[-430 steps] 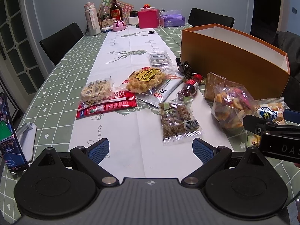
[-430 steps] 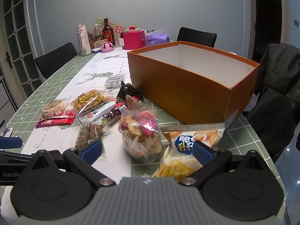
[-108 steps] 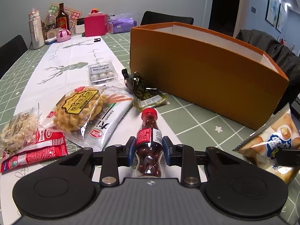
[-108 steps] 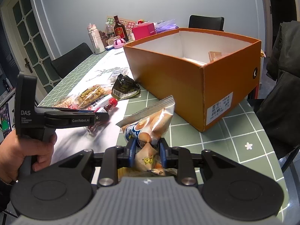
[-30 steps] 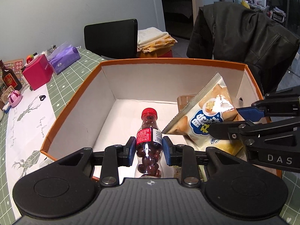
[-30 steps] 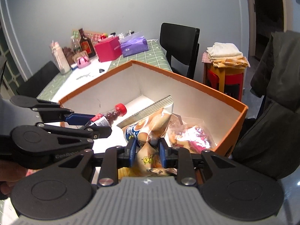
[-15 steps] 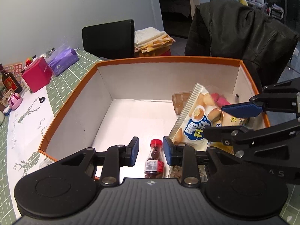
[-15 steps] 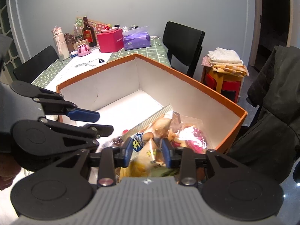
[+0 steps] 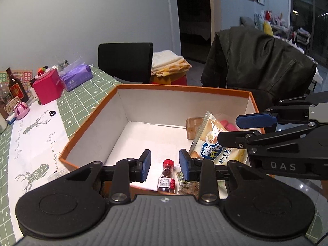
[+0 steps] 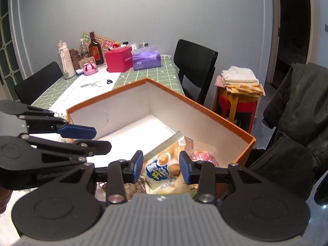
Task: Organize snacks
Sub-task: 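Move both open grippers back toward the remaining snacks on the table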
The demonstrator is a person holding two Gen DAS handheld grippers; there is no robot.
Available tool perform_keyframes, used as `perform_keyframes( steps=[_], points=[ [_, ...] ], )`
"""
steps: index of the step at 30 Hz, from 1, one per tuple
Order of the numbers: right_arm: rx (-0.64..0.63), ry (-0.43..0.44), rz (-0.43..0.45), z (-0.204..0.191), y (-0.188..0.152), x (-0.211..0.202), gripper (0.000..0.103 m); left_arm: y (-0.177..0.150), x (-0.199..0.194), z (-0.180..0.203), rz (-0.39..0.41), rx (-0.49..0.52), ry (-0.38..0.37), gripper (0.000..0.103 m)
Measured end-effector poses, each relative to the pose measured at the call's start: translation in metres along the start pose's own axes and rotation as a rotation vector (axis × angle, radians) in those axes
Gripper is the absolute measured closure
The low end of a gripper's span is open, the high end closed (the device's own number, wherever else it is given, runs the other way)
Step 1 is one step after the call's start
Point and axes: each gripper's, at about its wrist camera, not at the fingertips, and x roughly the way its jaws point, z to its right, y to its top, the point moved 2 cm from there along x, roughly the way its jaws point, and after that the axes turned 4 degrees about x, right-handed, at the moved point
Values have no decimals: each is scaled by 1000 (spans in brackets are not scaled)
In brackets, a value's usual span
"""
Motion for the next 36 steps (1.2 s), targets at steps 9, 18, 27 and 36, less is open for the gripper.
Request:
perform_keyframes(
  steps=[9,18,27,36],
  points=[
    [-47,34,44,-34,0,-24,64,-30,-52,-34,81,-111,67,58],
    [-100,73,62,-79,-4,-39,64,-62,-104,-68,140,-220,118,55],
    [-135,117,79,-120,-7,-55,62,-93,-152,-99,214,-332,168,49],
    [-217,218,93,-170,-24,-51,60,-140,-169,-129,219,-442,223,45]
  ],
)
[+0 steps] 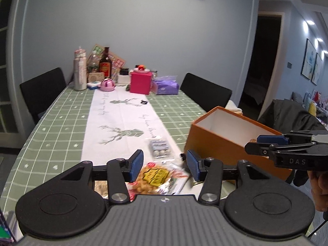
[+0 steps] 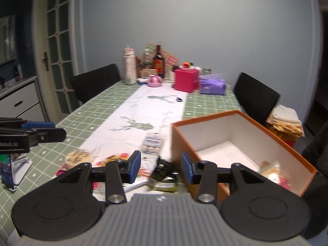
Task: Organize snacks
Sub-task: 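Move both open grippers back toward the remaining snacks on the table, then grasp the clear rice-cracker pack with the left gripper while the right grasps the dark foil bag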
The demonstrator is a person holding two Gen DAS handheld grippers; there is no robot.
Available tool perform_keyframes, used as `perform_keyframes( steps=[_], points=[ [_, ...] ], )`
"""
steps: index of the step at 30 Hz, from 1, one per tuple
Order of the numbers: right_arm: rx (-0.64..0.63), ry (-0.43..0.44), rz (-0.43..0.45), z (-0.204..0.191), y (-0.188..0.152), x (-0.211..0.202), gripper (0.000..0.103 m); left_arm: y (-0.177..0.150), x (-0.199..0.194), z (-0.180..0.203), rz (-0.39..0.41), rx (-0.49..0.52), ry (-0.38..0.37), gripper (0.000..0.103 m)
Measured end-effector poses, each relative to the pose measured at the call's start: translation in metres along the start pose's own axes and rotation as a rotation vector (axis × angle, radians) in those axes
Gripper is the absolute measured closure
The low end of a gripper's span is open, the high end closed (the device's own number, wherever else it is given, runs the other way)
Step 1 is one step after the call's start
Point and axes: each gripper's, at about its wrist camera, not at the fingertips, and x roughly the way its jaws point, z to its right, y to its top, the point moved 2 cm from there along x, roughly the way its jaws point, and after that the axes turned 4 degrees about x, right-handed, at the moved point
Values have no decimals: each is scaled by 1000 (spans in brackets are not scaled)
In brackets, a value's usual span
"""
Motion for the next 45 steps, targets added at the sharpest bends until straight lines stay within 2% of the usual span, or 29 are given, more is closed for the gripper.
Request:
perform_keyframes(
  steps=[6,11,19,20,22,24,25,30,37,45],
  points=[
    [-21,56,-51,-27,-24,22,57,-32,-1,-36,-48,-90,53,45],
    [-70,27,-86,-41,-52,43,56,-59,-4,-51,-101,-51,88,45],
    [1,58,-161,-47,-78,66,56,-84,-2,-70,-143,-77,97,45],
    [3,59,-167,-48,-80,68,56,-85,0,-71,-145,-84,98,45],
    [4,59,-175,-50,-81,72,56,-84,4,-74,-138,-98,102,37],
    [11,59,-175,-50,-81,74,56,-82,10,-77,-124,-111,110,21],
    [17,58,-172,-50,-79,75,54,-79,13,-79,-118,-119,116,20],
    [47,53,-156,-47,-74,78,51,-70,39,-88,-125,-153,142,17],
    [66,46,-175,-42,-78,84,51,-62,89,-99,-187,-180,180,16],
    [102,17,-168,-26,-76,85,51,-64,115,-84,-231,-42,276,14]
  ],
)
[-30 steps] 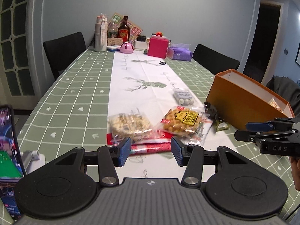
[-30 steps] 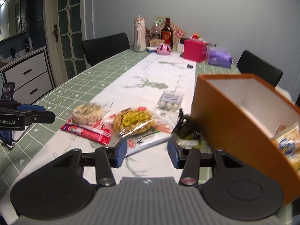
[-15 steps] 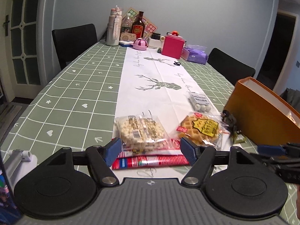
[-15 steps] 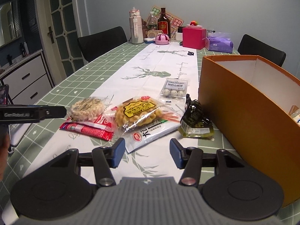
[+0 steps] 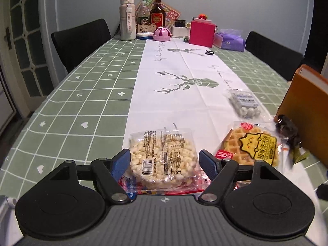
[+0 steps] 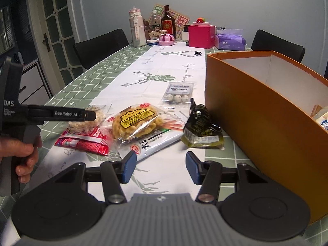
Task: Organize snacks
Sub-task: 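Grasp the clear rice-cracker pack with the left gripper while the right grasps the dark foil bag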
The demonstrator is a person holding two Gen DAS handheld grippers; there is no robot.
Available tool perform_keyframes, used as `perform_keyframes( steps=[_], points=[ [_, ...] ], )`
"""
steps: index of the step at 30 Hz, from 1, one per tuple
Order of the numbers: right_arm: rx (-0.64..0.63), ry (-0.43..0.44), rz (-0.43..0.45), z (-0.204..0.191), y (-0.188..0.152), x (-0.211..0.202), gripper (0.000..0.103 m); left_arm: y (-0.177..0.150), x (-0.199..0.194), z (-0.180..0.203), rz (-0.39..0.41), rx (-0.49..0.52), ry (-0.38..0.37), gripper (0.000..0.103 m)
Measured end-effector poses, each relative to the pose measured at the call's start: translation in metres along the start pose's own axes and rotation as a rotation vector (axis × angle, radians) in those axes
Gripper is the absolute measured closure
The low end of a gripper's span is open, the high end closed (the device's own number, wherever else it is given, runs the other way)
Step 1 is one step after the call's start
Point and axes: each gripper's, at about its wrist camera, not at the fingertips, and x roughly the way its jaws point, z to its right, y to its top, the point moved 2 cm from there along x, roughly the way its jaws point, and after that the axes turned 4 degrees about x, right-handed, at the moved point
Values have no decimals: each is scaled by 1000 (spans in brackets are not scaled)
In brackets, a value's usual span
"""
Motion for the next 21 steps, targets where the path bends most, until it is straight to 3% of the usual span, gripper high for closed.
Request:
perform_keyframes(
  steps=[5,7,9,17,21],
  points=[
    [24,-7,3,4,1,5,50,0,4,2,-5,33,43,10],
    [33,-19,27,5,4,7,41,-1,5,0,-3,31,49,10],
    [33,-41,61,6,10,11,39,-1,6,-3,-2,17,51,9],
    [-70,-204,120,9,38,55,41,-5,7,-12,1,-34,27,7],
    [-122,-253,101,12,43,81,48,-5,8,-18,5,-71,1,7]
  ],
)
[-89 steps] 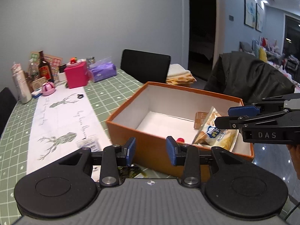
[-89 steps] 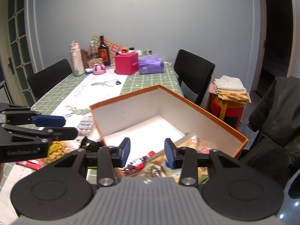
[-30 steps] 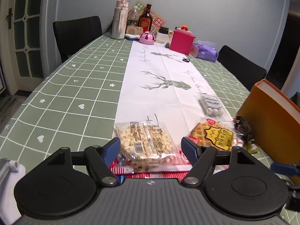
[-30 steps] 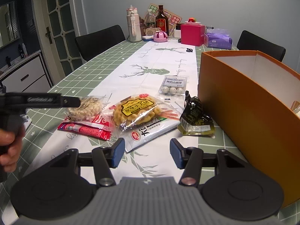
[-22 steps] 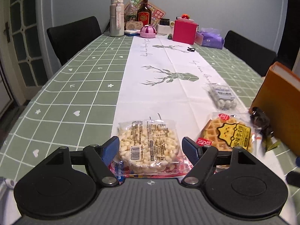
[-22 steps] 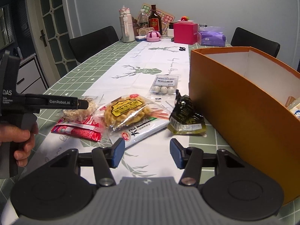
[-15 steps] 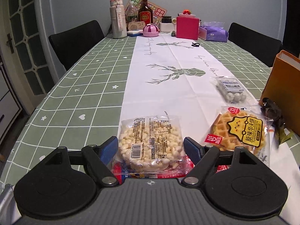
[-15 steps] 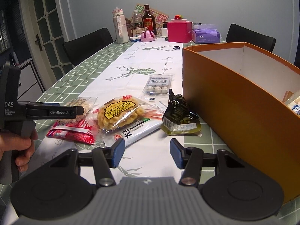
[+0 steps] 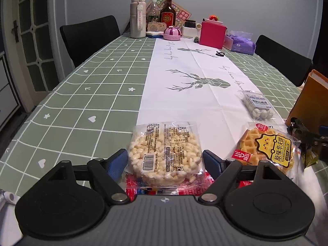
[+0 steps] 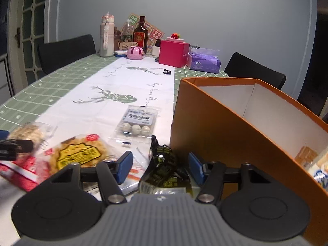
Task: Organize snacks
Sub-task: 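Grasp the clear rice-cracker pack with the left gripper while the right grasps the dark foil bag, then lift both held packs and carry them over the orange box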
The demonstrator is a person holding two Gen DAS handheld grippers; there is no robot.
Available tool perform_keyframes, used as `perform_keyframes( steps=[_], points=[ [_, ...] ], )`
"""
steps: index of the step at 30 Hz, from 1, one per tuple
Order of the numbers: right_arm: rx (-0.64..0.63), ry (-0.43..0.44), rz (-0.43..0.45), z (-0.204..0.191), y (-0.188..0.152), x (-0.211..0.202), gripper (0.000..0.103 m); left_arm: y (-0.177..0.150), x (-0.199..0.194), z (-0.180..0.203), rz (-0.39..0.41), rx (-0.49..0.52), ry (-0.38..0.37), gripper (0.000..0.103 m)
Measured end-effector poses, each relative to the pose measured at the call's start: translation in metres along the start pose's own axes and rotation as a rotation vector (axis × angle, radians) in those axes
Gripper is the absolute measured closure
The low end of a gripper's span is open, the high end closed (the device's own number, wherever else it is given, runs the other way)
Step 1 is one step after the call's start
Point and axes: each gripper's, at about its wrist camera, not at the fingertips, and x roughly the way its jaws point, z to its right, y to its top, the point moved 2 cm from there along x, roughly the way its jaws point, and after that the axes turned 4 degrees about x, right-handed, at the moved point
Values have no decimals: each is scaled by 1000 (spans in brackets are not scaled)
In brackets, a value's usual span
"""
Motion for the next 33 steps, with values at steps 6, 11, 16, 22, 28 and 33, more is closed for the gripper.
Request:
perform_keyframes(
  steps=[6,11,16,22,28,33],
  points=[
    [-27,-18,-25,1,-1,24,58,0,3,-4,-1,-14,-15,7],
    [-17,21,-44,1,-4,31,66,-2,7,-4,-6,-23,-4,4],
    [5,41,-39,5,-4,31,67,-4,14,-2,-17,-13,31,1],
    [30,63,-39,10,-5,28,67,-5,11,-5,7,-49,17,7],
    [46,73,-35,13,-4,25,67,-4,6,-8,12,-73,9,12],
    [58,80,-26,16,-3,20,67,0,-1,-8,29,-79,12,12]
  ],
)
